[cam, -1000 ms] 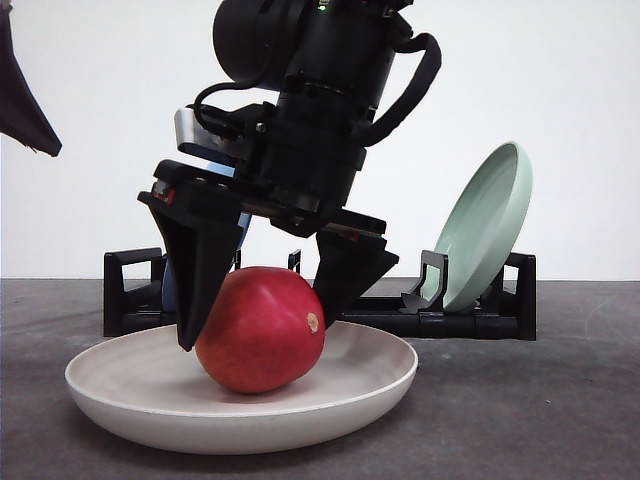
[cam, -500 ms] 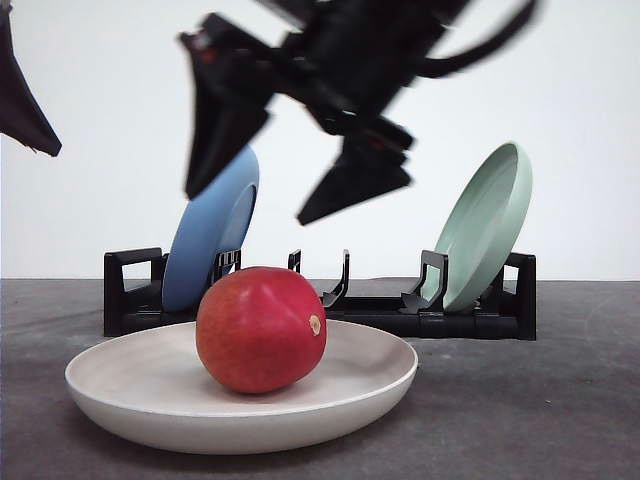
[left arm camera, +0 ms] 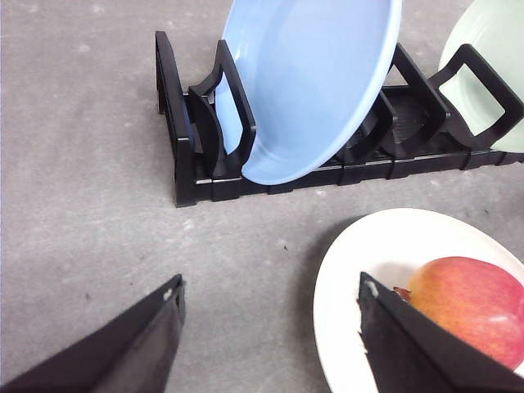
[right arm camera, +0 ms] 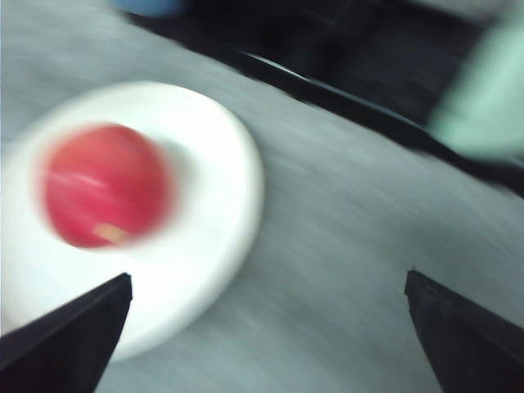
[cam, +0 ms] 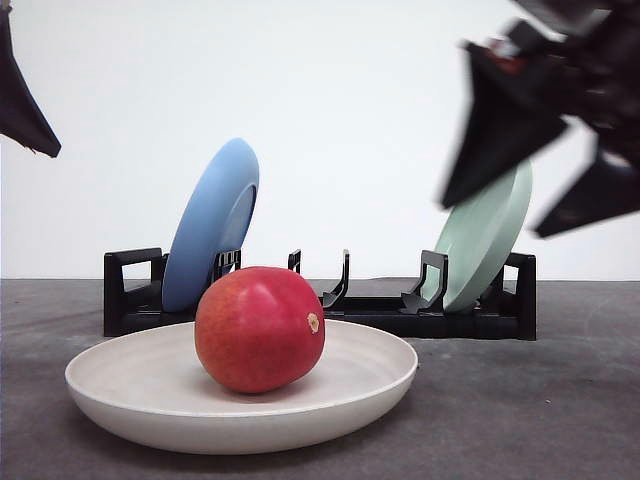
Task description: Place pomegranate in white plate
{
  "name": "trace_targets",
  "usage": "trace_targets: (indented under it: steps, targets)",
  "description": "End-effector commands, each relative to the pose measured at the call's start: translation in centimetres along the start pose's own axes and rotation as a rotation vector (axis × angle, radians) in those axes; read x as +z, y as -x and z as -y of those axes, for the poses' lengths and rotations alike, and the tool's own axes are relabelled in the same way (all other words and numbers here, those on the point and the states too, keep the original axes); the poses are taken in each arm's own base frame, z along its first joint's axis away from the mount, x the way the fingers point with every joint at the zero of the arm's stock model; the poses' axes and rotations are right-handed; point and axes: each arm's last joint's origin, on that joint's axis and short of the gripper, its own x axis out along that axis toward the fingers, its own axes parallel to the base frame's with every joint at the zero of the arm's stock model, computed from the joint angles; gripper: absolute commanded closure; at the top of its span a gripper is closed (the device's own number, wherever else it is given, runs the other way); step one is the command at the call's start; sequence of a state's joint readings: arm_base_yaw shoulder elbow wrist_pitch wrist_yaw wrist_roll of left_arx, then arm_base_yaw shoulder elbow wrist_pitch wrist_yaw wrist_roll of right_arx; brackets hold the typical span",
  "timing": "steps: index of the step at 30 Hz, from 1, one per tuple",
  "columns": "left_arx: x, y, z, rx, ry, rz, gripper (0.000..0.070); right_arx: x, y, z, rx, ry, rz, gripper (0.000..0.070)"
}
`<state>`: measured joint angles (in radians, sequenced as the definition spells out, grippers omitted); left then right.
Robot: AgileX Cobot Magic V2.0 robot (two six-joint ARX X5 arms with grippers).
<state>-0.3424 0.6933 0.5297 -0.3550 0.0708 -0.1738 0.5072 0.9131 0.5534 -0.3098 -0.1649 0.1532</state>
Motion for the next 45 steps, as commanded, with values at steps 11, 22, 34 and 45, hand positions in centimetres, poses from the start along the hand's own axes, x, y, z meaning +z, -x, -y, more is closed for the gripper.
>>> trace_targets:
  steps: [11,22,34,45]
  targets:
    - [0.2,0.0,0.1,-0.002,0.001,0.006,0.0306,-0.3,1.7,2.0,-0.083,-0.043,0.026,0.0007]
    - [0.2,0.0,0.1,-0.007,0.000,0.010,0.0674,-0.4,1.7,2.0,-0.083,-0.041,0.017,0.0667]
    - [0.2,-0.1,0.1,-0.006,0.000,0.008,0.0673,-0.4,1.7,2.0,-0.083,-0.041,0.017,0.0667]
    - [-4.6,0.5,-2.0,0.069,-0.026,0.144,0.0674,-0.3,1.7,2.0,-0.082,-0.041,0.020,0.0667]
